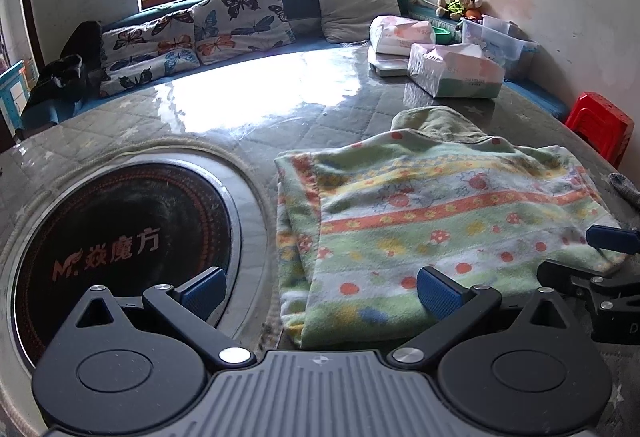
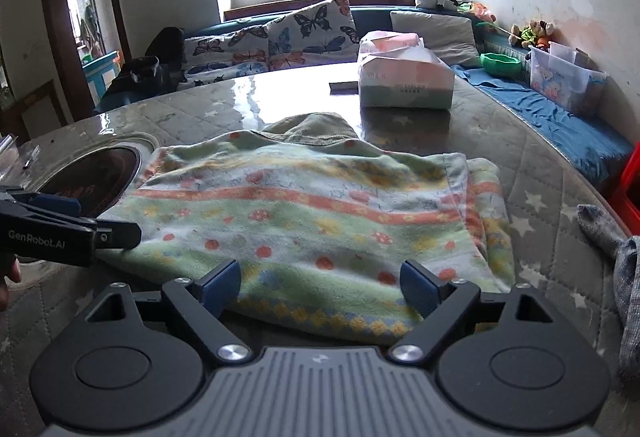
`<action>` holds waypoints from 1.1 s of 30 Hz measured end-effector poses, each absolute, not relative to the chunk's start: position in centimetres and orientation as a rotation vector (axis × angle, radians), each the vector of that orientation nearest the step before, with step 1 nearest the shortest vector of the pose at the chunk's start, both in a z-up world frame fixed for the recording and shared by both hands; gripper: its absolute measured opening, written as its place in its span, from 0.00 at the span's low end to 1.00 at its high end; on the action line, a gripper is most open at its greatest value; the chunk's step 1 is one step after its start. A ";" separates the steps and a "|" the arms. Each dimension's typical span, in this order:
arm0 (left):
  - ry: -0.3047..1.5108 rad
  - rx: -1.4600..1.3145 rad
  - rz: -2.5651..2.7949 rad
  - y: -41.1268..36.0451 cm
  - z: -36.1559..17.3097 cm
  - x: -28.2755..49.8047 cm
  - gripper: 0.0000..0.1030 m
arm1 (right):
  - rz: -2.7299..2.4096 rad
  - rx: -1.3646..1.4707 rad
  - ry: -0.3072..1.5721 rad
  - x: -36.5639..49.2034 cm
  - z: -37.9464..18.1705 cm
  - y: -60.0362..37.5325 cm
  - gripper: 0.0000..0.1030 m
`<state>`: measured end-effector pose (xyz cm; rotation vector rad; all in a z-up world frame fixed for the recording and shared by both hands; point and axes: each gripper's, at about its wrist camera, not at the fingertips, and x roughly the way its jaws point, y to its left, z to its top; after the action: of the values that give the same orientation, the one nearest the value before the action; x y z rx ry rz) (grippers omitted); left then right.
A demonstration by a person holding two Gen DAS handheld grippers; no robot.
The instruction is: Fold clothes
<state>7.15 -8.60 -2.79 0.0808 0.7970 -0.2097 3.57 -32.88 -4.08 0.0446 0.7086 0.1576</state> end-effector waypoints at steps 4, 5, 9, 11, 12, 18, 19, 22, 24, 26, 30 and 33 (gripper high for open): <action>0.800 0.078 -0.209 -8.5 -2.6 6.9 1.00 | 0.157 0.035 0.701 3.4 -3.6 -32.7 0.91; 0.800 0.079 -0.209 -8.5 -2.5 6.7 1.00 | 0.157 0.031 0.697 3.3 -3.6 -32.6 0.92; 0.798 0.084 -0.212 -8.5 -2.3 6.3 1.00 | 0.158 0.032 0.687 2.9 -3.2 -32.5 0.93; 0.798 0.087 -0.213 -8.6 -2.3 6.0 1.00 | 0.155 0.031 0.684 2.7 -3.1 -32.4 0.95; 0.798 0.089 -0.214 -8.6 -2.2 5.9 1.00 | 0.154 0.030 0.681 2.6 -3.1 -32.4 0.95; 0.788 0.103 -0.215 -8.7 -1.9 5.1 1.00 | 0.145 0.032 0.667 2.0 -2.7 -32.3 1.00; 0.786 0.106 -0.214 -8.6 -1.8 5.0 1.00 | 0.144 0.031 0.664 1.9 -2.6 -32.3 1.00; 0.787 0.109 -0.212 -8.5 -1.8 4.7 1.00 | 0.145 0.030 0.661 1.6 -2.5 -32.1 1.00; 0.787 0.110 -0.212 -8.4 -1.7 4.5 1.00 | 0.144 0.029 0.659 1.4 -2.4 -31.9 1.00; 0.786 0.112 -0.213 -8.3 -1.7 4.2 1.00 | 0.144 0.030 0.658 1.1 -2.4 -31.8 1.00; 0.789 0.113 -0.216 -8.0 -1.8 3.6 1.00 | 0.145 0.029 0.657 0.6 -2.4 -31.5 1.00; 0.790 0.112 -0.219 -7.9 -1.9 3.1 1.00 | 0.145 0.030 0.660 0.2 -2.4 -31.3 1.00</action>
<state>3.09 -7.90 -1.90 0.1120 0.7898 -0.2187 0.23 -31.34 -2.44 0.0296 0.6595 0.1449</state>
